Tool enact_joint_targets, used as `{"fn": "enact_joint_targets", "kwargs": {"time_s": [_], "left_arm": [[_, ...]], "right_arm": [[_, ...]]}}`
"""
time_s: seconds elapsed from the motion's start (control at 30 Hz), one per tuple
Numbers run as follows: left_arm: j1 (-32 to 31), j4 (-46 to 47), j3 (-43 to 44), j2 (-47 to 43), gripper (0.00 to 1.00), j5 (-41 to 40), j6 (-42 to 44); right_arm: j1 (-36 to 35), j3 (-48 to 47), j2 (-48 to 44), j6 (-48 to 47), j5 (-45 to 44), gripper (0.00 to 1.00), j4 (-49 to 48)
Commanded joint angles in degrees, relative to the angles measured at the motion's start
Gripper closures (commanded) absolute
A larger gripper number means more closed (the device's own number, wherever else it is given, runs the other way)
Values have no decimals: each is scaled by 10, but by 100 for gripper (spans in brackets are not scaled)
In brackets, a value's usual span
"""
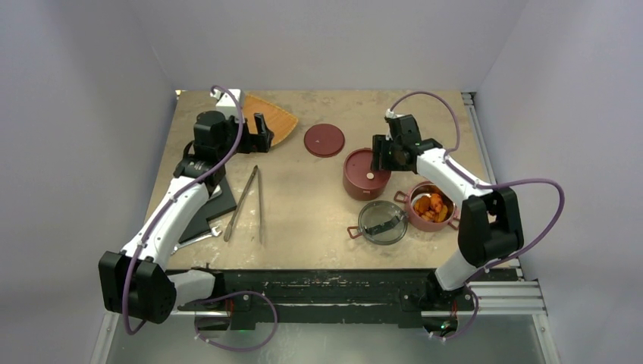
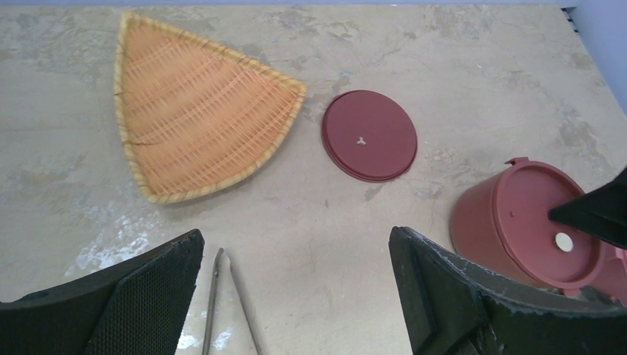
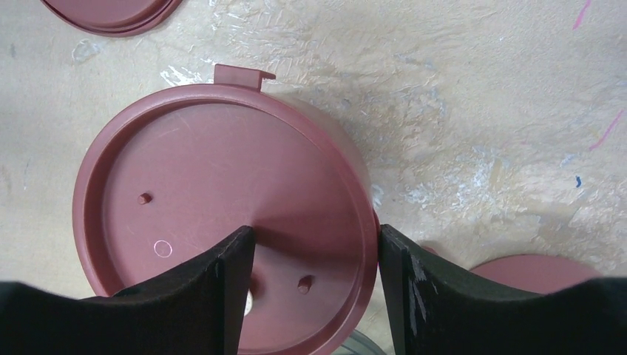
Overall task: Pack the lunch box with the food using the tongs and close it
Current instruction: Move the packing box to the center of the board.
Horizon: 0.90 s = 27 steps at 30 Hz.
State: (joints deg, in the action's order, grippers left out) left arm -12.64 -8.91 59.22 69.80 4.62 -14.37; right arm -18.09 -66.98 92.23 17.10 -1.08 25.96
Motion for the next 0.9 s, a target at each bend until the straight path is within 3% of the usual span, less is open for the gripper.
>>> {"fn": "enact_joint_targets", "kwargs": {"time_s": [0.0,0.27,0.63,0.87], "left_arm": [[-12,41,-8,15,5,52,-27],[-45,127,-31,97,5,204,-114],[-103,125,-20,222,8,257,-135],[-131,27,22,296,31,214,-92]], "right_arm": [[-37,21,9,-2,-2,37,32],[-116,10,22,35,6,38,17],[-145,15,8,63,10,37,-5],[-147,35,-7,70,10,37,-17]]}}
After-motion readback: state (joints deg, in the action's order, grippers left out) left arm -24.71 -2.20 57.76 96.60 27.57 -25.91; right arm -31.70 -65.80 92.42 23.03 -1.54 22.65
